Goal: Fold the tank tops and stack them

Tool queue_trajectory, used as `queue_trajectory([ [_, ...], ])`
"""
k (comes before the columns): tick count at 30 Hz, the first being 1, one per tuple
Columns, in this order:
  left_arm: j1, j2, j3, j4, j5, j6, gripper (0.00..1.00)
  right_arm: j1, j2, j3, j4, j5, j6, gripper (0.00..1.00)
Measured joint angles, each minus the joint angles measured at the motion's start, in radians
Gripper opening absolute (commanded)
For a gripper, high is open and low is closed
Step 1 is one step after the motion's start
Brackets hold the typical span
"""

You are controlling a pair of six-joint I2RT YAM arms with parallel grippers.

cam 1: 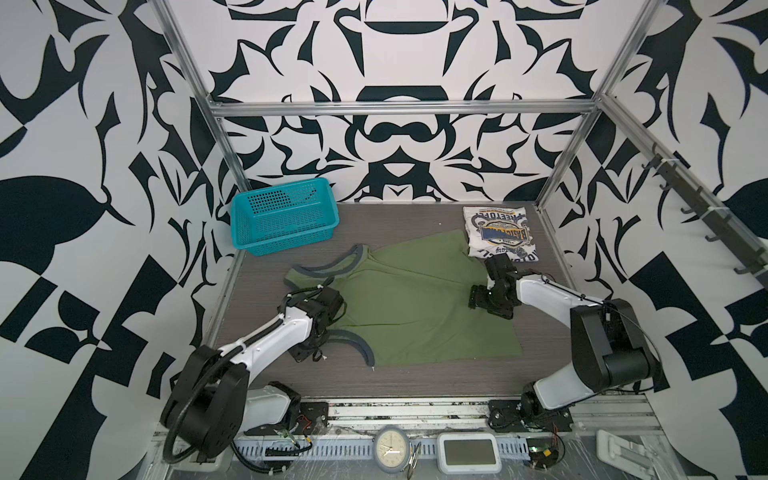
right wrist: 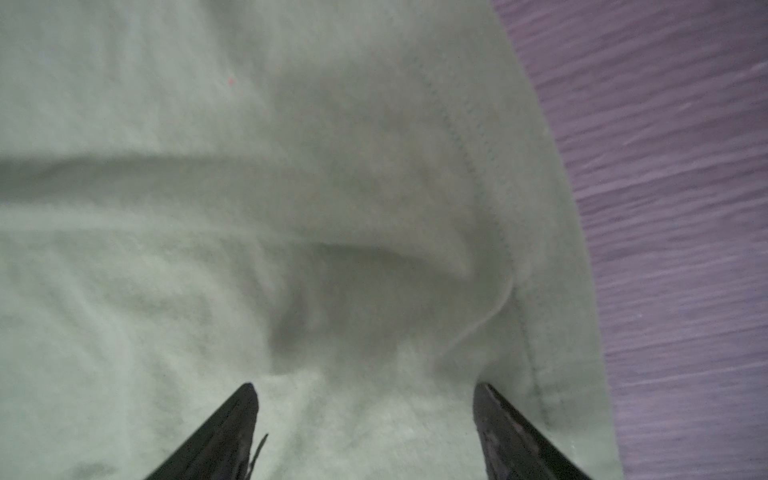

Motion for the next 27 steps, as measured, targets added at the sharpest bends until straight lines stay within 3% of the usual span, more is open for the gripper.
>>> queue_trajectory([
  [5, 0.014, -0.103, -0.016, -0.034, -0.033, -0.066, 0.36, -0.011, 0.0, 0.0, 0.0, 0.0, 0.0, 0.84],
  [9, 0.039, -0.141, -0.021, 0.028, -0.014, -0.031, 0.4, -0.018, -0.001, 0.0, 0.0, 0.0, 0.0, 0.84],
  [19, 0.04, 0.119, 0.042, 0.117, 0.064, 0.067, 0.43, -0.018, -0.007, -0.003, 0.001, -0.002, 0.0, 0.84],
  [27, 0.059, 0.143, 0.042, 0.108, 0.031, 0.068, 0.43, -0.023, -0.012, -0.006, 0.001, -0.005, 0.0, 0.84],
])
